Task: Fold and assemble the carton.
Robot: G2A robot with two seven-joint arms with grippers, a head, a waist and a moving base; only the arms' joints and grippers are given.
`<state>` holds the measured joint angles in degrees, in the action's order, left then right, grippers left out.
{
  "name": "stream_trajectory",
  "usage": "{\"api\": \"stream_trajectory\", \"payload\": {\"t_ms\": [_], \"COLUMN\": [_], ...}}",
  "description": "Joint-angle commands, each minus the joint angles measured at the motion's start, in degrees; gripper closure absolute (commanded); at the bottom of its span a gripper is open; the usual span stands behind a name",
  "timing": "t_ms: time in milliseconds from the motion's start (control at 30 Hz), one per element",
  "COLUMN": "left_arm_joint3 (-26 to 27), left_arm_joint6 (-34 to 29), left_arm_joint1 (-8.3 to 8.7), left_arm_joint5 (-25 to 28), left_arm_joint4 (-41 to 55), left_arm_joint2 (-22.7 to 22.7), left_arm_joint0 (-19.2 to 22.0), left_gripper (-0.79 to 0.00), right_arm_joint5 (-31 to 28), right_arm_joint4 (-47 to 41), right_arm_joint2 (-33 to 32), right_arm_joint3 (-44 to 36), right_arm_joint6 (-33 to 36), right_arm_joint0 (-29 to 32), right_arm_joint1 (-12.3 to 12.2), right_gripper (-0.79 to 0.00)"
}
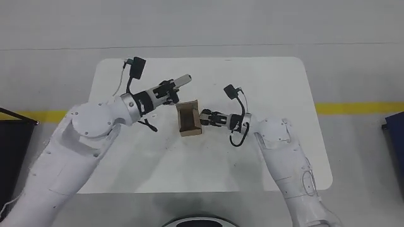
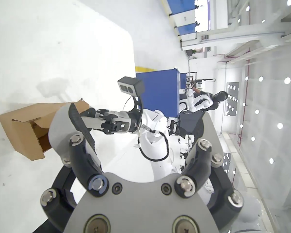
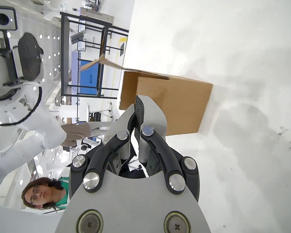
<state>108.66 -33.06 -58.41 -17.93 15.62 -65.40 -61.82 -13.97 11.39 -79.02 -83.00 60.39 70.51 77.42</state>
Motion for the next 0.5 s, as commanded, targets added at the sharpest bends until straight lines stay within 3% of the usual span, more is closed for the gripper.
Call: {"api": "stream_trajectory", "payload": {"t_ms": [0, 200, 333, 467], "left_arm_joint3": [1.51, 2.77, 2.78, 2.42], "left_arm_joint6": [0.26, 0.48, -0.06, -0.3], "left_arm_joint1": [0.51, 1.42, 1.6, 1.6], "left_arm_joint5": [0.44, 1.56, 2.52, 3.09], "left_arm_joint4": [1.54, 4.91, 5.98, 6.33], "left_arm_joint2": [-4.65, -13.55, -15.92, -16.46], "left_arm_joint0": [-2.62, -8.79, -11.07, -12.05], "left_gripper": [-0.785, -0.785, -0.785, -0.785], "right_arm_joint5": [-0.71, -1.3, -4.49, -6.4], "right_arm_joint4": [-1.7, -7.1, -14.13, -15.72], "right_arm_joint2": [0.84, 6.61, 9.92, 12.18], "right_arm_joint3": [1.02, 10.23, 19.67, 25.37], "right_arm_joint6": [1.51, 5.56, 8.84, 9.03], "right_arm_joint0": [-1.43, -9.55, -14.86, -18.01], "right_arm_joint1": [-0.03, 0.74, 1.64, 2.15], "right_gripper": [0.0, 0.0, 0.0, 0.0]}}
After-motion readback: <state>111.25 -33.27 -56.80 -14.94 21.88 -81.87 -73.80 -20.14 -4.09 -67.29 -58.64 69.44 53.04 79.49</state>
